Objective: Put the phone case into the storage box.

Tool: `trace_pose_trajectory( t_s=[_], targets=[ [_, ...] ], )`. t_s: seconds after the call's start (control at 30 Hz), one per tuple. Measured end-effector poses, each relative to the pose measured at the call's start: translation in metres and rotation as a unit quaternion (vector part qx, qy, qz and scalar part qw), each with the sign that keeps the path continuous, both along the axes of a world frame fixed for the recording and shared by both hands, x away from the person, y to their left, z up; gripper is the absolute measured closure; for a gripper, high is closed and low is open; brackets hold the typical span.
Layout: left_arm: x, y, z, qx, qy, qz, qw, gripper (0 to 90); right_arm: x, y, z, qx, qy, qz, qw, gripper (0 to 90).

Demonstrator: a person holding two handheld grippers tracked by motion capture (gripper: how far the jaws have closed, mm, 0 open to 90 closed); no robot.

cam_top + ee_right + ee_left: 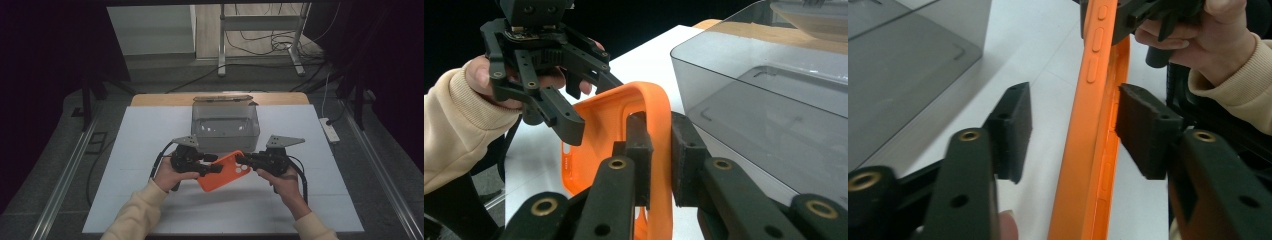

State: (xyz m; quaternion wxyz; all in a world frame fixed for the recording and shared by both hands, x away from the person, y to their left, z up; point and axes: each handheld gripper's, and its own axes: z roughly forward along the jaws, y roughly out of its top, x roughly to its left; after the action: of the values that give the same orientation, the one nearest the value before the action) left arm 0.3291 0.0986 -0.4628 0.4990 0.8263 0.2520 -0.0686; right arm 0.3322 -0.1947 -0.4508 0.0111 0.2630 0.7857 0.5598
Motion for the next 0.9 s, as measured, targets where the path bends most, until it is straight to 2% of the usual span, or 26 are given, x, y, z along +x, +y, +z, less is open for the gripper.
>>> trace_pose_trajectory(
  t_s=[0.2, 0.37, 0.7, 0.83, 0.9],
  targets=[
    [-0.0001, -0.0006, -0.0016, -0.001, 0.005, -0.011, 0.9999, 74.0, -0.0009, 0.0014, -0.0002, -0.001, -0.003, 0.002, 1.0, 80.8],
    [-0.0014, -0.0015, -0.0006, 0.008, 0.004, -0.026, 0.9996, 77.9, -0.0008, 0.0017, -0.0007, -0.002, -0.003, 0.004, 1.0, 80.8],
    [-0.0038, -0.0019, 0.0029, 0.016, -0.008, -0.027, 0.9995, 79.3, 0.0002, 0.0016, -0.0018, 0.001, 0.002, 0.005, 1.0, 79.9],
    [-0.0042, -0.0019, 0.0032, 0.018, -0.01, -0.027, 0.9994, 79.4, 0.0001, 0.0022, -0.0017, -0.002, 0.0, 0.001, 1.0, 77.3],
    [-0.0046, -0.0016, 0.0038, 0.021, -0.012, -0.024, 0.9994, 79.5, -0.0004, 0.0029, -0.0016, -0.008, -0.008, -0.003, 0.9999, 72.0]
  ],
)
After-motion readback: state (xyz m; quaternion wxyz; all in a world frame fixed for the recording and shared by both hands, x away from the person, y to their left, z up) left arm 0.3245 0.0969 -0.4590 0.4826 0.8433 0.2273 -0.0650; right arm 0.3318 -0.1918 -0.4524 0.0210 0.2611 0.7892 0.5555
